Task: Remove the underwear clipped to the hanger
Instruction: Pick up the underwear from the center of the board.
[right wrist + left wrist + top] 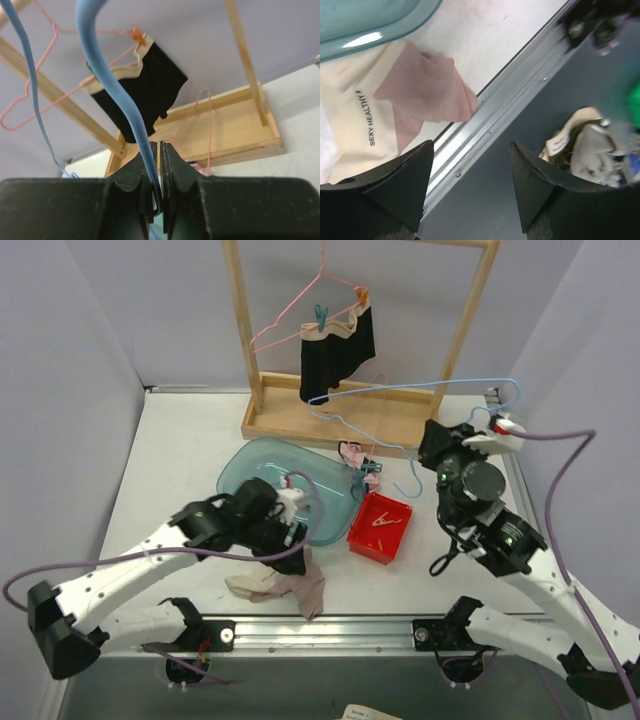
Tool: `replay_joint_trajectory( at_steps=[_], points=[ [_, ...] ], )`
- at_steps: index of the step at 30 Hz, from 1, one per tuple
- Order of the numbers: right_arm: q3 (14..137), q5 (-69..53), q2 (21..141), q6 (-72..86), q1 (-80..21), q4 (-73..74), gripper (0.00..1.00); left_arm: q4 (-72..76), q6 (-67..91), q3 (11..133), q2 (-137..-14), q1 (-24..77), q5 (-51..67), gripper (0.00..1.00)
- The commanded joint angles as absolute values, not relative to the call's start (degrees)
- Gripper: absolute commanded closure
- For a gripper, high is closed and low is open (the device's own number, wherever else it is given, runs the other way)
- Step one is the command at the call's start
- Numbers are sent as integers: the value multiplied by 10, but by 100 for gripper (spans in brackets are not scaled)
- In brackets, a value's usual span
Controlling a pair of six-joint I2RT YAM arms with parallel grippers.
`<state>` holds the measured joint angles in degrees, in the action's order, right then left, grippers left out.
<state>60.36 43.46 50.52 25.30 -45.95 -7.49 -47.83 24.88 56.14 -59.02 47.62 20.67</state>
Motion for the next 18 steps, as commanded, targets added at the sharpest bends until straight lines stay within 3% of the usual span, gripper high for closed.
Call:
replay_joint_trajectory(
  at_steps=[1, 8, 18],
  points=[
    [612, 518, 450, 236, -463, -68, 100, -490, 269, 624, -693, 576, 5, 29],
    [618, 539, 397, 222, -463, -22, 100, -532, 344, 657, -825, 620, -210, 27],
    [618, 570, 343, 203, -463, -3, 100, -402, 407, 561, -921, 640, -111, 24]
  ],
)
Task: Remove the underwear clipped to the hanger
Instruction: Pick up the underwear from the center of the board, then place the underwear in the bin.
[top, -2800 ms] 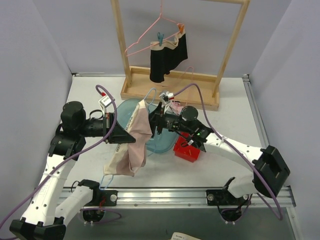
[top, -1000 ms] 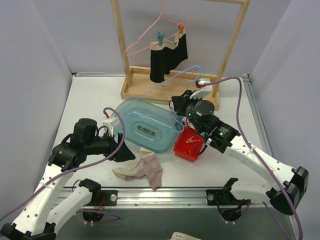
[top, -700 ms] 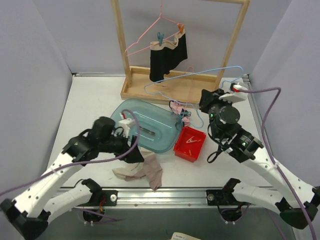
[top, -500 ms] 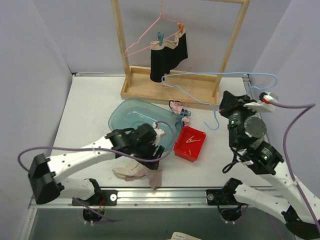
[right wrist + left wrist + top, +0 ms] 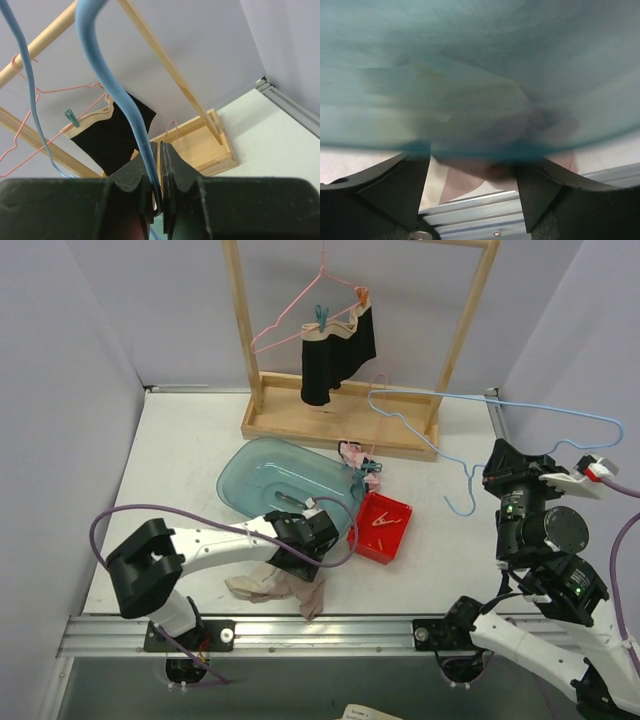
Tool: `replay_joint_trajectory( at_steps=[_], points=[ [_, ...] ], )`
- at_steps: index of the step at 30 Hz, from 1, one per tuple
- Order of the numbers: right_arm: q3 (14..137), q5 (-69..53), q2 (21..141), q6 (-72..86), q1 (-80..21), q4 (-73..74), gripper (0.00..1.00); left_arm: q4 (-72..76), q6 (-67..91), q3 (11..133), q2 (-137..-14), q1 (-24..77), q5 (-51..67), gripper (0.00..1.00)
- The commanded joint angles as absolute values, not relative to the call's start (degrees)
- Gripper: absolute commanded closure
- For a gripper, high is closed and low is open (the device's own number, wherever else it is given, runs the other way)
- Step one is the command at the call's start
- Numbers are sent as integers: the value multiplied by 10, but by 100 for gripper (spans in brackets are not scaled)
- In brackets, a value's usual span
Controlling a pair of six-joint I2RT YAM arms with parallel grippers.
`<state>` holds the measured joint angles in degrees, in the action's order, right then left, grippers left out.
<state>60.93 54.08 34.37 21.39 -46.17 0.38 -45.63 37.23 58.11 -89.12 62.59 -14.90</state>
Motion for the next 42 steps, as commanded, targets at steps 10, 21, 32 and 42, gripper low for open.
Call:
replay_joint_trajectory(
  at_steps=[10, 21, 32, 42],
  points=[
    [619, 569, 334, 200, -464, 15, 100, -326, 439, 511, -996, 671, -69, 78],
    [628, 575, 326, 187, -463, 23, 100, -616, 411, 820, -770, 707, -261, 97],
    [626, 565, 321, 192, -463, 33, 100, -398, 198, 869, -776, 370, -89, 98],
    [618, 551, 324, 200, -464, 41, 100, -244, 180, 773, -887, 289, -33, 97]
  ],
)
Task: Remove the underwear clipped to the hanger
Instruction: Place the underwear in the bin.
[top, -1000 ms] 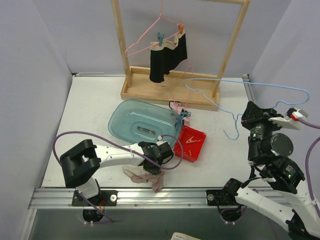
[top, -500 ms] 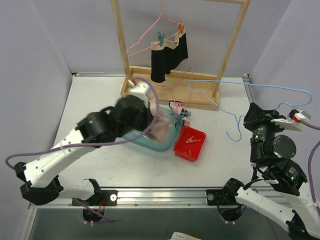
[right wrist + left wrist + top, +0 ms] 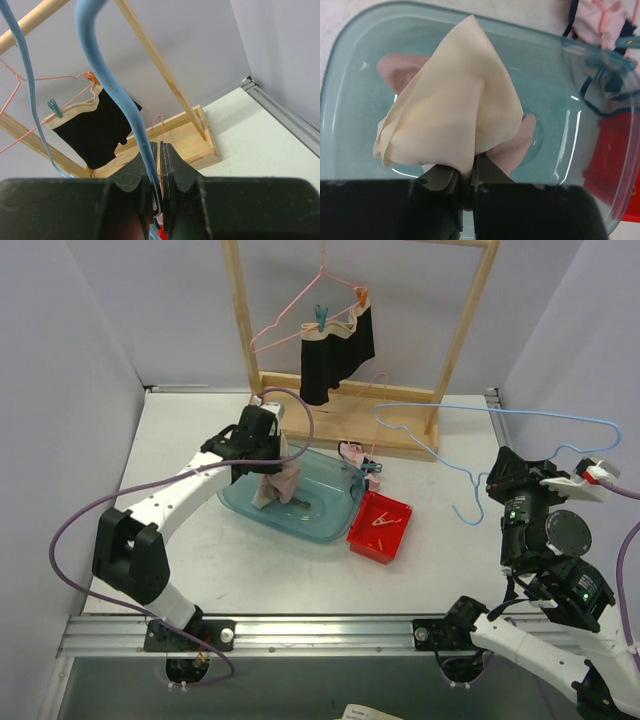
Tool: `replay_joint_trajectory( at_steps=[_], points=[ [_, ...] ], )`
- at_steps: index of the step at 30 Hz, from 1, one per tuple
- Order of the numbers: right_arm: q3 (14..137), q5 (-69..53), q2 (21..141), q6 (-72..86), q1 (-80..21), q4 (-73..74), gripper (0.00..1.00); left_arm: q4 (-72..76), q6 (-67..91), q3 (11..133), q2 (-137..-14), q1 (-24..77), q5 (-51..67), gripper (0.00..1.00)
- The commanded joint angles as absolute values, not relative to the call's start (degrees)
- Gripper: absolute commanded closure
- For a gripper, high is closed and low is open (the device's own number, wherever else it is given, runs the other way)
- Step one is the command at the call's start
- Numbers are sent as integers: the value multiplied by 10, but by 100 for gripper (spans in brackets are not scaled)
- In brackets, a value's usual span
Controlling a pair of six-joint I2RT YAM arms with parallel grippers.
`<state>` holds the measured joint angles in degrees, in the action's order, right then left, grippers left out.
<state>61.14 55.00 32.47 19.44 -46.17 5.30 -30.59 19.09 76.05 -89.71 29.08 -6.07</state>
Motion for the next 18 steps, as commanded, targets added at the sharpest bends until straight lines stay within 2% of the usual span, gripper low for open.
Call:
replay_joint_trajectory(
  at_steps=[1, 2, 3, 4, 14, 16, 17, 18],
  points=[
    [618, 550, 323, 199, -464, 42, 100, -256, 183, 774, -894, 290, -33, 87],
    [617, 550, 323, 200, -464, 45, 100, -264, 186, 774, -903, 291, -32, 70],
    [617, 550, 323, 199, -463, 46, 100, -283, 196, 774, -908, 291, -39, 22],
    [616, 550, 323, 199, -464, 47, 100, -293, 199, 773, -915, 290, -43, 6],
    [602, 542, 317, 210, -464, 50, 100, -377, 252, 698, -923, 286, -86, 6],
    [600, 541, 319, 211, -464, 50, 100, -373, 257, 671, -929, 284, -68, 0],
    [600, 538, 318, 212, -464, 51, 100, -368, 260, 662, -932, 284, -61, 16],
    [599, 536, 319, 213, -464, 50, 100, -363, 268, 654, -933, 285, -52, 24]
  ],
)
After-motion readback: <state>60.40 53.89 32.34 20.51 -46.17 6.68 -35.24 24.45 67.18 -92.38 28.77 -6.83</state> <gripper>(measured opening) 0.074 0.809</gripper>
